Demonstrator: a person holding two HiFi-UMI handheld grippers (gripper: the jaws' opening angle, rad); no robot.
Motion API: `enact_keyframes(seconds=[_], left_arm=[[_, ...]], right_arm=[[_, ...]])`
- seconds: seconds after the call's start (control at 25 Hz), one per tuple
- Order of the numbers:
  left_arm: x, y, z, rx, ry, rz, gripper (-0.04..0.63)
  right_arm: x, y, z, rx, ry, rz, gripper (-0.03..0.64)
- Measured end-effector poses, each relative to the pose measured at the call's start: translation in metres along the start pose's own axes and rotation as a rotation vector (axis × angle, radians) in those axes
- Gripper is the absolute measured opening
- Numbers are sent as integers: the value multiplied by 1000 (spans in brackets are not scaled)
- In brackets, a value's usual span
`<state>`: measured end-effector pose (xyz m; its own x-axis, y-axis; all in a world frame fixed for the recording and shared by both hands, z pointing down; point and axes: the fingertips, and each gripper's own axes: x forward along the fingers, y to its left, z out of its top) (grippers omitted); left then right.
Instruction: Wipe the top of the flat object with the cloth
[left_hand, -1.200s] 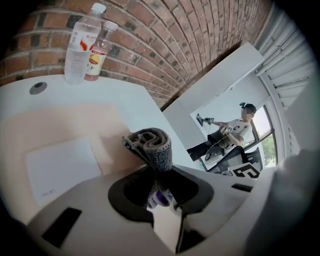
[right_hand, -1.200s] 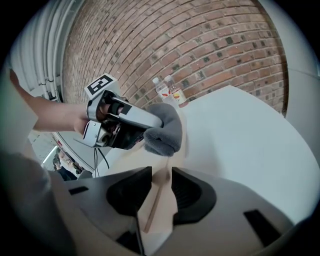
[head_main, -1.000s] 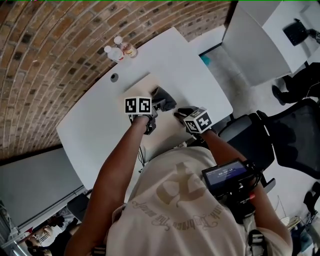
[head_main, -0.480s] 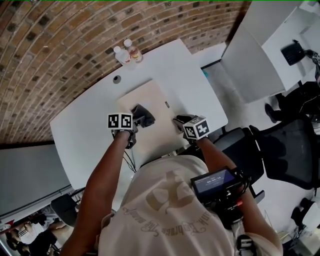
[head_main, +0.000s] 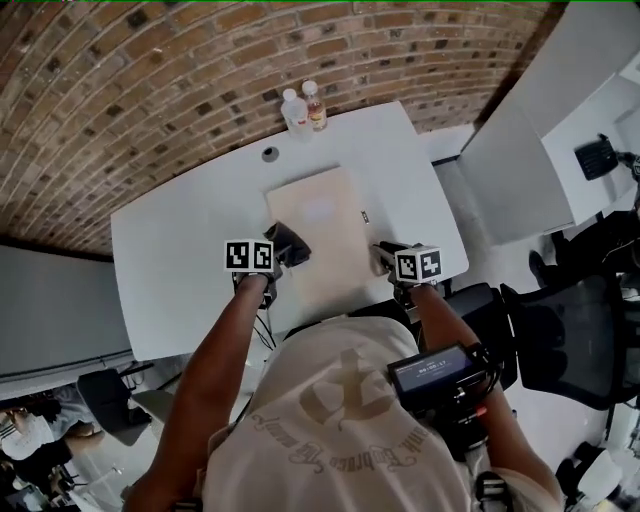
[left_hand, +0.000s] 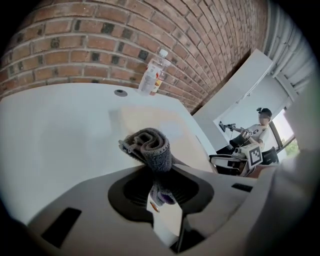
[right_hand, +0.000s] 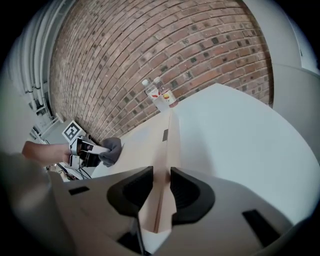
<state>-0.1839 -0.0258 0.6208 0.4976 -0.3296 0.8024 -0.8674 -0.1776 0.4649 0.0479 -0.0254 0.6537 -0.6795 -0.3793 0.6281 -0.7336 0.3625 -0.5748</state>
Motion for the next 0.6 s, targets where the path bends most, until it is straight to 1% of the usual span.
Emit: enact_keyframes(seconds=[0.2, 0.36, 0.4, 0.52, 0.6], left_arm=[[-13, 9, -16, -50, -25, -9, 98], [-28, 21, -16, -92, -83, -10, 98], [-34, 20, -14, -102, -102, -32, 98], [-45, -2, -9, -120, -151, -141, 98], [-45, -18, -7, -117, -161, -182, 98]], right_arm=[[-5, 5, -3, -14, 18, -35, 120], [-2, 7, 0, -46, 23, -47, 120], [-1, 8, 0, -52, 27, -41, 118], [-2, 8, -1, -68, 44, -10, 120], [-3, 8, -1, -66, 57, 9, 120]])
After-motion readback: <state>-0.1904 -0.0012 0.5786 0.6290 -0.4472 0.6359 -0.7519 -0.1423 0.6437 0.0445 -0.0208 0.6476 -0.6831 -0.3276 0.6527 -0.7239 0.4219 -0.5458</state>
